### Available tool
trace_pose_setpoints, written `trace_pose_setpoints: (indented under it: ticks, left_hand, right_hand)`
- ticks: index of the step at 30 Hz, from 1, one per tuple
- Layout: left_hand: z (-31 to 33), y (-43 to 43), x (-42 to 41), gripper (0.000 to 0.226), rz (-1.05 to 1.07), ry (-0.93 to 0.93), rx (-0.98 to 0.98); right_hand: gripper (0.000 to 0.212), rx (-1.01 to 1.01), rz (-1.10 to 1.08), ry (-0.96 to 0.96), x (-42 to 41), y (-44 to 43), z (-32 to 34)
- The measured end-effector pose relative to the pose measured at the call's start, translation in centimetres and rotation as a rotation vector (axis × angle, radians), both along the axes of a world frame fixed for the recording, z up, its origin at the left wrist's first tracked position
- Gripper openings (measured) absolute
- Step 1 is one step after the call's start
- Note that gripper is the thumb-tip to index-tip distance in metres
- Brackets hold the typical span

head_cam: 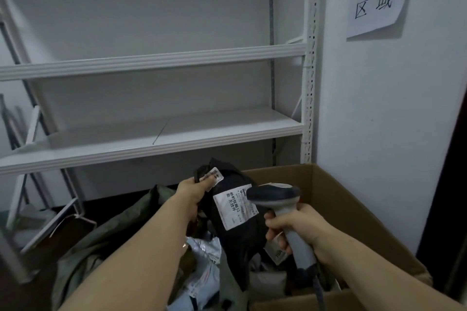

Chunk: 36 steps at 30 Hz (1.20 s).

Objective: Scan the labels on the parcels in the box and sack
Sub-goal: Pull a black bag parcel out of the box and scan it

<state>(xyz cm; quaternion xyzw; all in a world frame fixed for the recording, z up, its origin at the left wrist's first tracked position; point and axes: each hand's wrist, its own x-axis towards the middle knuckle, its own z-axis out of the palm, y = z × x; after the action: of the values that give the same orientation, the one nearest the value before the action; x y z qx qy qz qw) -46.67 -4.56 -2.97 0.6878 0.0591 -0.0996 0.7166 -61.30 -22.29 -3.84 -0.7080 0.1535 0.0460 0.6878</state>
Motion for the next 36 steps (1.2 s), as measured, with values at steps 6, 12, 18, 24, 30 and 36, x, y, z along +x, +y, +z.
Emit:
trace_pose_setpoints:
  ticks: [6, 12, 18, 24, 30, 36]
  left_hand:
    - [0.2, -0.6, 0.1, 0.025, 0.007, 0.035, 0.065]
    - [0.2, -1.0, 0.8, 0.022, 0.0, 0.112, -0.056]
    - [0.8, -1.8, -0.1, 0.003, -0.106, 0.025, -0.078]
    - [1.4, -2.8, 0.1, 0.02, -0.128, 0.09, -0.184]
    - [2.0, -3.3, -0.4, 0.033, -0.135, 0.092, -0.225]
    - [2.0, -3.3, -1.0, 0.034, -0.14, 0.086, -0.225]
  right_hand:
    - [0.014, -0.036, 0.02, -0.018, 0.0, 0.5, 0.0]
    - [0.013, -0.04, 0.018, -0.047, -0.1, 0.7, 0.4]
    - [0.011, -0.131, 0.018, -0.074, 0.0, 0.8, 1.2]
    - [0.009, -0.197, 0.013, -0.12, -0.1, 1.2, 1.8]
    - [0.015, -0.232, -0.017, -0.116, -0.6, 0.9, 2.3]
    - [0.014, -0.198, -0.026, -0.111, -1.5, 0.8, 2.7]
